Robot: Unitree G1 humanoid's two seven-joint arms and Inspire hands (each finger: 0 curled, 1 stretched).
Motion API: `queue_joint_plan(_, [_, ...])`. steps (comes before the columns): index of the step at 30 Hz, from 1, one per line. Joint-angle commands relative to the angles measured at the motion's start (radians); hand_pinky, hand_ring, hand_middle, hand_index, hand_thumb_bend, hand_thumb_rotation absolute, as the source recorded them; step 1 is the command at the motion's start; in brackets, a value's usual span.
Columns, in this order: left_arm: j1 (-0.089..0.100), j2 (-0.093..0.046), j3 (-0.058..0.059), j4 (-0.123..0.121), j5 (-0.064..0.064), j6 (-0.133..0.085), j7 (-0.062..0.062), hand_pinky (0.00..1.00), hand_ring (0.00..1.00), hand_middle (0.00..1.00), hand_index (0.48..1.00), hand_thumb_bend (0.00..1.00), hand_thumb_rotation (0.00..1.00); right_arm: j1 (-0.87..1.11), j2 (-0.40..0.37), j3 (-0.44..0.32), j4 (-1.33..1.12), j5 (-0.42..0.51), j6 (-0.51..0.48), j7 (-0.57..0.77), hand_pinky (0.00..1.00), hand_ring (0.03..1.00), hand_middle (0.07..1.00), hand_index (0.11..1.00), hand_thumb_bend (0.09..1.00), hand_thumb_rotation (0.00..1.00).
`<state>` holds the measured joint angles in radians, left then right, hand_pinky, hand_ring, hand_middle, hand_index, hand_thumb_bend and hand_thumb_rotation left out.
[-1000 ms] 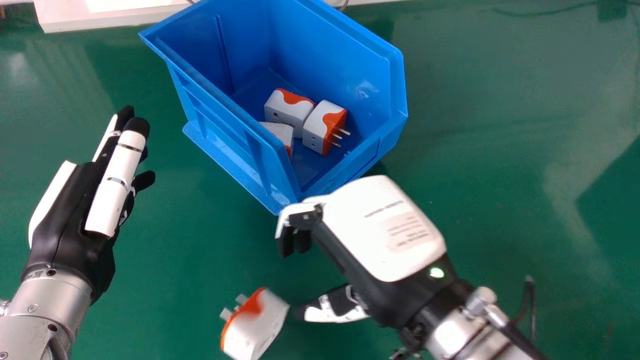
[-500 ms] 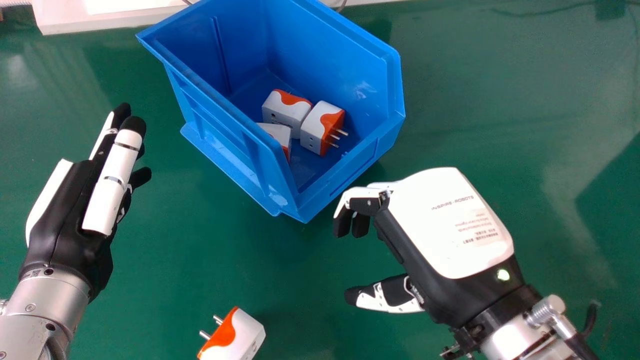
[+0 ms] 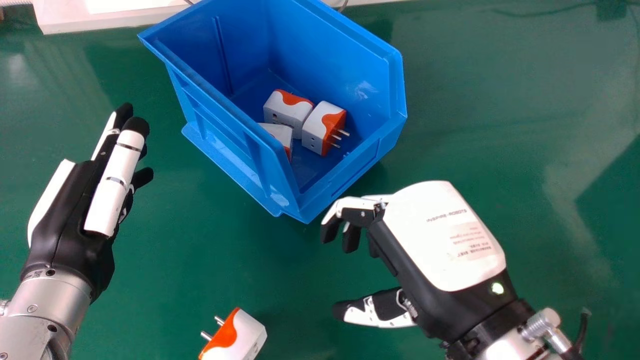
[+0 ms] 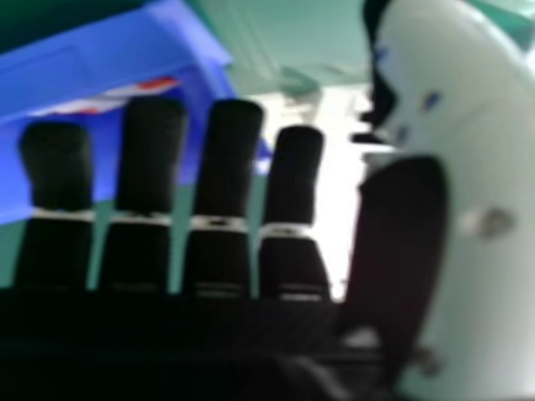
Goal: Pick all objects and put in blue box
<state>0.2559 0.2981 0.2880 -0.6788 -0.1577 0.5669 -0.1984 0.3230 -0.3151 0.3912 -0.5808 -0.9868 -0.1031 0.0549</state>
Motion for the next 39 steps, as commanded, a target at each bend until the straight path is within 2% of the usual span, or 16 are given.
queue_joint_plan(1, [0.000, 0.012, 0.000, -0.034, 0.007, -0.010, 0.001, 0.95, 0.98, 0.98, 1.000, 0.41, 1.00, 0.004, 0.007, 0.005, 0.001, 0.006, -0.029, -0.033, 0.26, 0.376, 0.483, 0.544, 0.504, 0.00])
queue_joint_plan(7, [0.000, 0.014, -0.003, -0.041, 0.009, -0.006, 0.003, 0.95, 0.98, 0.97, 1.000, 0.41, 1.00, 0.017, 0.004, 0.026, 0.015, 0.010, -0.063, -0.037, 0.30, 0.398, 0.495, 0.518, 0.509, 0.00])
queue_joint_plan(15, [-0.001, 0.015, -0.008, -0.057, 0.009, 0.005, 0.004, 0.95, 0.98, 0.97, 1.000, 0.41, 1.00, 0.032, -0.005, 0.064, 0.028, 0.057, -0.105, -0.020, 0.28, 0.384, 0.470, 0.521, 0.510, 0.00])
queue_joint_plan(22, [-0.003, 0.016, -0.007, -0.052, 0.008, -0.003, 0.000, 0.95, 0.98, 0.97, 1.000, 0.40, 1.00, 0.025, 0.014, 0.098, 0.049, 0.101, -0.110, 0.013, 0.31, 0.393, 0.479, 0.522, 0.510, 0.00])
queue_joint_plan(30, [-0.006, 0.023, -0.005, -0.029, 0.010, -0.022, -0.007, 0.96, 0.99, 0.97, 1.000, 0.40, 1.00, -0.035, 0.052, 0.154, 0.111, 0.113, -0.100, 0.060, 0.39, 0.419, 0.505, 0.497, 0.512, 0.00])
queue_joint_plan(33, [-0.007, 0.022, -0.005, -0.032, 0.009, -0.020, -0.005, 0.96, 0.99, 0.98, 1.000, 0.39, 1.00, -0.077, 0.080, 0.181, 0.128, 0.096, -0.064, 0.120, 0.44, 0.505, 0.572, 0.496, 0.510, 0.05])
queue_joint_plan(34, [-0.009, 0.022, -0.006, -0.032, 0.010, -0.018, -0.005, 0.96, 0.99, 0.98, 1.000, 0.39, 1.00, -0.088, 0.085, 0.186, 0.132, 0.092, -0.054, 0.133, 0.44, 0.505, 0.572, 0.496, 0.510, 0.05])
queue_joint_plan(36, [-0.011, 0.022, -0.007, -0.029, 0.010, -0.018, -0.004, 0.96, 0.99, 0.98, 1.000, 0.39, 1.00, -0.126, 0.100, 0.201, 0.143, 0.083, -0.032, 0.176, 0.49, 0.586, 0.639, 0.496, 0.509, 0.08])
queue_joint_plan(37, [-0.012, 0.022, -0.007, -0.028, 0.010, -0.018, -0.004, 0.96, 0.99, 0.98, 1.000, 0.39, 1.00, -0.147, 0.105, 0.208, 0.150, 0.081, -0.023, 0.197, 0.49, 0.586, 0.639, 0.496, 0.509, 0.08])
queue_joint_plan(39, [-0.013, 0.022, -0.007, -0.027, 0.009, -0.018, -0.004, 0.96, 0.99, 0.98, 1.000, 0.39, 1.00, -0.178, 0.108, 0.217, 0.159, 0.082, -0.013, 0.224, 0.54, 0.646, 0.689, 0.584, 0.551, 0.05])
